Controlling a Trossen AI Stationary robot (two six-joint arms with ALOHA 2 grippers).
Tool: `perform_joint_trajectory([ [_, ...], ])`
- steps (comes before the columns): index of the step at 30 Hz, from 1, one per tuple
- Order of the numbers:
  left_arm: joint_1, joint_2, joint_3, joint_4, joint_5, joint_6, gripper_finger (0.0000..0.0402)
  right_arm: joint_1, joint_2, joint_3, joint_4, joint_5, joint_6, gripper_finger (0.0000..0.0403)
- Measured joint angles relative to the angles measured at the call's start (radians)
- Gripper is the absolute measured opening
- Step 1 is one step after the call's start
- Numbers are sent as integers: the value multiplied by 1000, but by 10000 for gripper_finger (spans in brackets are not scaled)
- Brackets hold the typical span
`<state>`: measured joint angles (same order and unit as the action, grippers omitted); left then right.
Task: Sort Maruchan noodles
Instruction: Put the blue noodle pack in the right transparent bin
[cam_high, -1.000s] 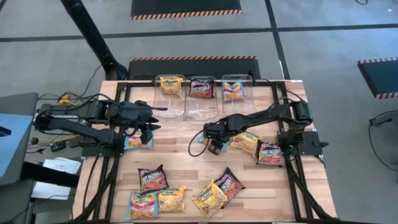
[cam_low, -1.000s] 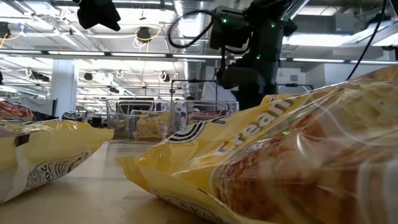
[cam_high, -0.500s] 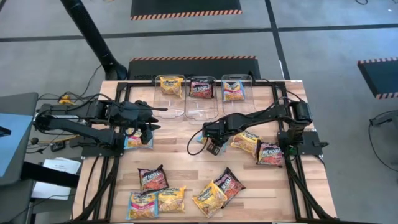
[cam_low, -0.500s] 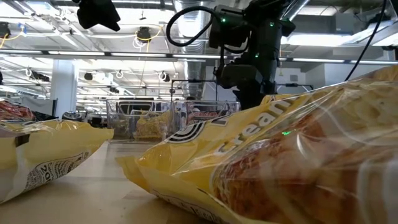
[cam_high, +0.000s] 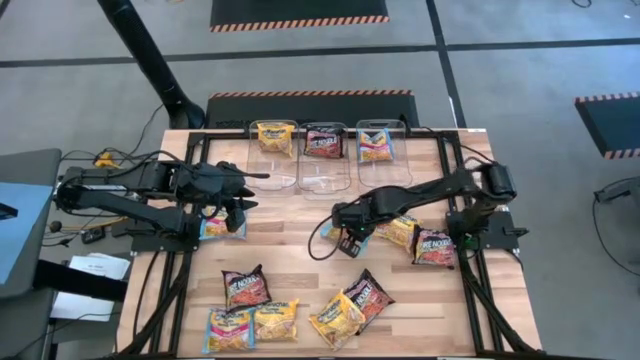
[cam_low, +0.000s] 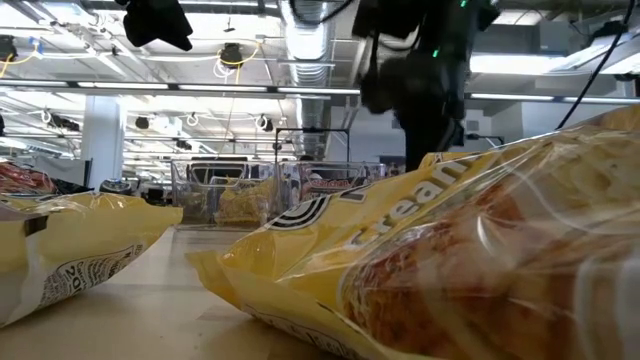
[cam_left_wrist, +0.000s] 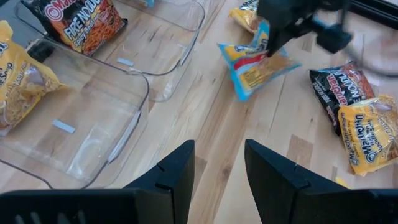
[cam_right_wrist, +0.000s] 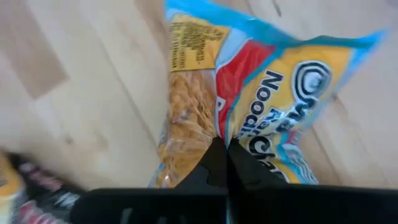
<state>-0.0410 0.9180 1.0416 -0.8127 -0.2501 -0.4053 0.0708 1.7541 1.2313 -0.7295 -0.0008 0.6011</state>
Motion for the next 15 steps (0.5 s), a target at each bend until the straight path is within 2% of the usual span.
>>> perform_joint_trajectory([
  [8,0,0,0,0,0,-1,128,80,-117,2,1,75,5,1],
  [15,0,0,0,0,0,-2,128,108,-236,2,-3,219,27,1],
])
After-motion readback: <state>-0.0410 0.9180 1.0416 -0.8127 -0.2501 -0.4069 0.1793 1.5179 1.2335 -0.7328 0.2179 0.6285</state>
